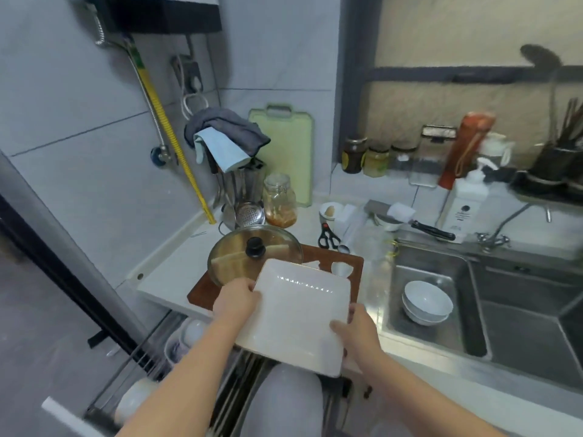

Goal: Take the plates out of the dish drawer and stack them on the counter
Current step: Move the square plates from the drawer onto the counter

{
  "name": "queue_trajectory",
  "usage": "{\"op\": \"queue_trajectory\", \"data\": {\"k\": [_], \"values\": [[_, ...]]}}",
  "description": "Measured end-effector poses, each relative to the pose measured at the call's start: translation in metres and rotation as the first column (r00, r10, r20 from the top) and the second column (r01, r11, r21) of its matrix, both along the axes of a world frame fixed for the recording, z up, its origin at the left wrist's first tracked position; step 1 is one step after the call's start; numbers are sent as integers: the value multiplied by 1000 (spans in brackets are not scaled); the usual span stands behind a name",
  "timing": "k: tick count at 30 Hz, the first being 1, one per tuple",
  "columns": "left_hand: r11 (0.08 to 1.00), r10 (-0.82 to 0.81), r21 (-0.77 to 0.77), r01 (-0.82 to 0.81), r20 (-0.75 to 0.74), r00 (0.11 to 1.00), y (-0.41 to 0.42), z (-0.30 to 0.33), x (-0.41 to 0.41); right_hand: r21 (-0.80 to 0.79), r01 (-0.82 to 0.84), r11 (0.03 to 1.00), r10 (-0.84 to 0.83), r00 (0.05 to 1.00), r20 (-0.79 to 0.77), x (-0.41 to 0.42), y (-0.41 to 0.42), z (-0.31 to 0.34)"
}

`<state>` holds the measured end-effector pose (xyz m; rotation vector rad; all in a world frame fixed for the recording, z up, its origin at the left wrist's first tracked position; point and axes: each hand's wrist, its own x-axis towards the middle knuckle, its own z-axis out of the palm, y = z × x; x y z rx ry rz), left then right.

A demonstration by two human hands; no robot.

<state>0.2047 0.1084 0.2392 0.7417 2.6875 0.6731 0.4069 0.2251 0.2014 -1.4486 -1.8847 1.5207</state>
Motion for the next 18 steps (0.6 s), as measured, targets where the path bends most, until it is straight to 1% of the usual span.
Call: {"op": "queue_trajectory", "data": {"k": [3,7,11,18], "values": [[995,-88,55,86,41,995,40,1,30,27,72,997,-72,997,16,37,30,9],[985,-167,49,165,45,985,96,3,78,76,148,986,-149,989,20,92,65,16],[969,-242,72,235,117,963,150,6,135,114,245,963,-253,965,65,154,99,23],[892,-451,111,438,159,878,241,13,247,144,422,895,-437,894,96,272,152,30]]}}
